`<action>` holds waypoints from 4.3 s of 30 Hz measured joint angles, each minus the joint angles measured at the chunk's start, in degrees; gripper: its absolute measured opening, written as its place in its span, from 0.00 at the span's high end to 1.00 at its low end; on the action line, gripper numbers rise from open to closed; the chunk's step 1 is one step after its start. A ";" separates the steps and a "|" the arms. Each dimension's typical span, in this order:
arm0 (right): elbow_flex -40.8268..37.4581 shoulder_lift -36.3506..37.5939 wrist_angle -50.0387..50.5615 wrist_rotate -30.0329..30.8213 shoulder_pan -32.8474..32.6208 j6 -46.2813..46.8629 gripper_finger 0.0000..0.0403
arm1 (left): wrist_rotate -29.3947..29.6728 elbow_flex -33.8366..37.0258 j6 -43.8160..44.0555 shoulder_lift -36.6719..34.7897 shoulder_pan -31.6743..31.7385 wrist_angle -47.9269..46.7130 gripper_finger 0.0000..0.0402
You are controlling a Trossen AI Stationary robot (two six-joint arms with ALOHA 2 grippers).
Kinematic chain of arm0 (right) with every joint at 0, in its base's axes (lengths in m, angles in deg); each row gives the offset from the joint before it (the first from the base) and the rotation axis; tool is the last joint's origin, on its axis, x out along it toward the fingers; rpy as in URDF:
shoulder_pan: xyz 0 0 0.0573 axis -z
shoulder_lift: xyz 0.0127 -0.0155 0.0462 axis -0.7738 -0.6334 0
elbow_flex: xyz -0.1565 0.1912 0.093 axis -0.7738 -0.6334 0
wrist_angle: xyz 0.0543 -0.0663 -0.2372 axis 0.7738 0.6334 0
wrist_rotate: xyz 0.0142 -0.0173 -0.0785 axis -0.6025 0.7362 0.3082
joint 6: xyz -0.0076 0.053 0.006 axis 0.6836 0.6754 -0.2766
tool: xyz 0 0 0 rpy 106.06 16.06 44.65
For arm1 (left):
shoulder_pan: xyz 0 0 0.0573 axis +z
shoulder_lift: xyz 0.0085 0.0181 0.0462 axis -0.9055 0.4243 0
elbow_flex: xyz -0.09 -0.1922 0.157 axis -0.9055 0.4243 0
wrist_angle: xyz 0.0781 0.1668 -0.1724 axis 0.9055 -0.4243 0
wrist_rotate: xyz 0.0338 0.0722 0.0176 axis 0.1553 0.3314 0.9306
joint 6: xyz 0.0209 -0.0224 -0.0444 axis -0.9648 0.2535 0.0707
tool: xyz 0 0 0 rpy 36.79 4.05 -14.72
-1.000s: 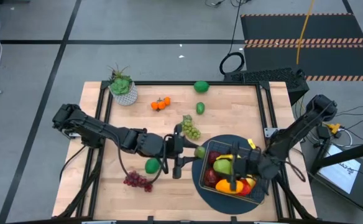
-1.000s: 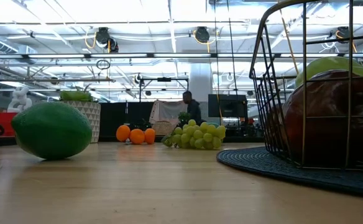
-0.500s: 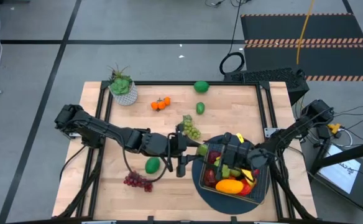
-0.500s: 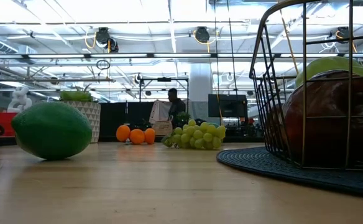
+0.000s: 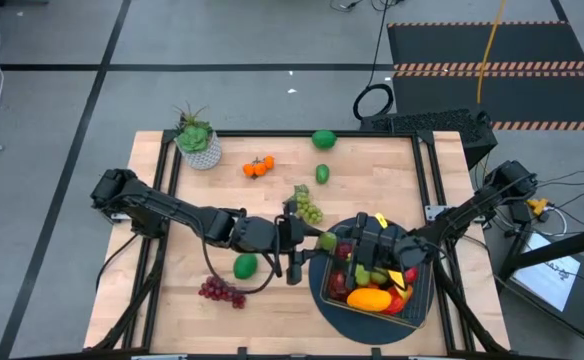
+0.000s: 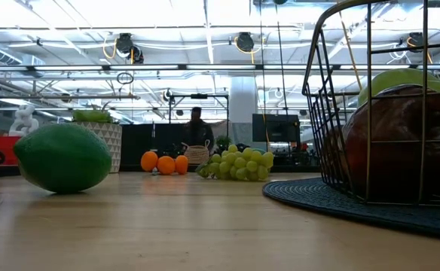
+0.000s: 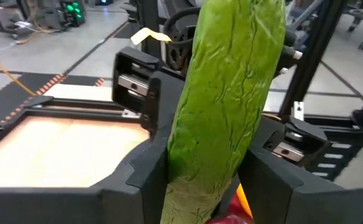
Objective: Build produce basket
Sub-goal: Put the cucumber into the gold wire basket, then put the bottom lime into the gold wire basket
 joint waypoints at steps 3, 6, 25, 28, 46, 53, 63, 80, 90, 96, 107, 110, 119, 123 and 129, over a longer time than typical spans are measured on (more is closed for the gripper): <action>0.00 0.01 0.34 0.00 -0.07 0.76 0.62 | 2.70 0.00 -1.64 0.00 -0.69 -0.20 0.49; 0.00 0.01 0.65 0.07 -0.83 1.05 0.65 | 3.77 0.00 -1.69 -0.01 -1.18 -0.06 0.38; -0.07 9.41 28.47 -6.56 -8.91 45.86 0.63 | 4.95 0.00 1.64 -2.14 -3.66 -6.74 0.25; -0.07 12.08 35.88 -10.13 -10.31 53.93 0.63 | 4.92 0.00 3.22 -2.05 -3.70 -9.10 0.27; -0.07 24.39 69.36 -43.59 -13.20 73.52 0.63 | 5.00 0.00 8.16 -2.05 -5.87 -12.52 0.32; -0.04 23.55 75.71 -41.65 -12.55 63.83 0.60 | 5.53 0.00 8.13 -2.05 -5.82 -11.81 0.32; -0.04 20.14 74.83 -40.19 -10.49 56.58 0.49 | 5.96 0.00 8.13 -2.03 -5.76 -11.86 0.32; 0.00 21.29 65.89 -35.31 -12.98 59.21 0.45 | 6.90 0.00 11.83 -2.01 -8.37 -21.54 0.32; 0.00 23.81 67.21 -27.83 -16.21 59.11 0.46 | 12.41 0.00 25.81 -1.99 -12.10 -33.59 0.32; 0.00 25.89 70.59 -15.53 -18.13 58.64 0.46 | 20.25 0.00 32.43 -1.97 -16.02 -42.55 0.32; 0.00 26.16 69.77 -1.32 -20.06 52.34 0.46 | 21.35 -0.02 45.01 4.50 -20.18 -51.44 0.09; -0.01 26.15 69.43 -1.20 -20.06 51.80 0.46 | 19.67 -0.02 49.44 6.25 -20.53 -53.71 0.02; -0.01 26.12 69.41 -1.18 -20.06 51.66 0.46 | 13.41 -0.02 66.08 10.51 -20.32 -63.01 0.03; -0.02 26.12 69.37 -1.05 -20.06 51.47 0.46 | 12.25 -0.02 73.56 10.75 -19.57 -66.24 0.03; -0.02 26.10 69.13 -1.00 -20.06 51.52 0.46 | 8.30 -0.02 80.72 11.41 -17.30 -67.74 0.03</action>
